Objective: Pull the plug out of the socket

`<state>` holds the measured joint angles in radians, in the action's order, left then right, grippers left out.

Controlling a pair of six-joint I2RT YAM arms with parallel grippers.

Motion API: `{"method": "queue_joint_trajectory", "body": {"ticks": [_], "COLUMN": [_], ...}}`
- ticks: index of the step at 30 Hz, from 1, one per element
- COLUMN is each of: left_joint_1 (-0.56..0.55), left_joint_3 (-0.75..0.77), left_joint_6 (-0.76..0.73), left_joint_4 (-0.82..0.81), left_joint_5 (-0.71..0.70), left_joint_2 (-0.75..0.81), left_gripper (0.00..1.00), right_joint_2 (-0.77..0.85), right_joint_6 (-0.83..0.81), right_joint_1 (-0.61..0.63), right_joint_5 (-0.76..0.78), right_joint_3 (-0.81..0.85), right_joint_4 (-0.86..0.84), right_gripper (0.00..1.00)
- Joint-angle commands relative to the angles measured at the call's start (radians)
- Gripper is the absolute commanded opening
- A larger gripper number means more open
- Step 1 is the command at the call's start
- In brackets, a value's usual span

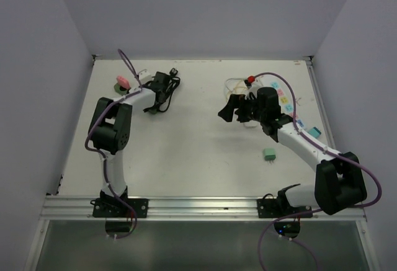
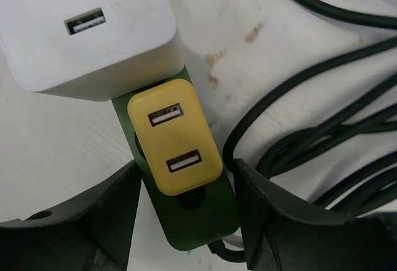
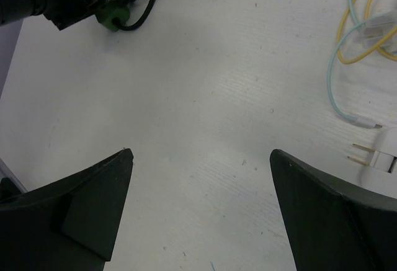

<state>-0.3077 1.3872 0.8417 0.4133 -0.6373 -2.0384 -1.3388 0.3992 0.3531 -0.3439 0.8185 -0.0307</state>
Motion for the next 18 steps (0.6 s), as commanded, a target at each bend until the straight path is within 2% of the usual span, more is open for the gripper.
{"method": "queue_joint_trajectory", "body": {"ticks": [1,8,14,18], "left_joint_1": [-0.125,-0.325,-0.535,-0.639], "left_joint_3": [-0.091,-0.382,-0.568,-0.666], "left_joint_6": [-0.139,-0.178,-0.145,-0.089], "left_joint_4": [0.019,0.015,0.039,0.036], "left_joint_5": [0.068,0.22,0.287,0.343], "left_joint_2": [0.108,0.334,0.496,0.593], "left_gripper": [0.17,0.13,0.16,0.17], "right_joint_2": [0.024,0.05,0.047,0.02], "right_joint_6": [-0.019,-0.016,0.003,0.004], "right_joint_1": [0.001,0.001,0.003,0.003], "right_joint_5": [0.029,0.034,0.02,0.013], "right_joint_3": [0.019,0.007,-0.015,-0.019], "right_joint_4": [-0.003,-0.003,-0.035,-0.029], "right_gripper": [0.96,0.95,0.95,0.94]}}
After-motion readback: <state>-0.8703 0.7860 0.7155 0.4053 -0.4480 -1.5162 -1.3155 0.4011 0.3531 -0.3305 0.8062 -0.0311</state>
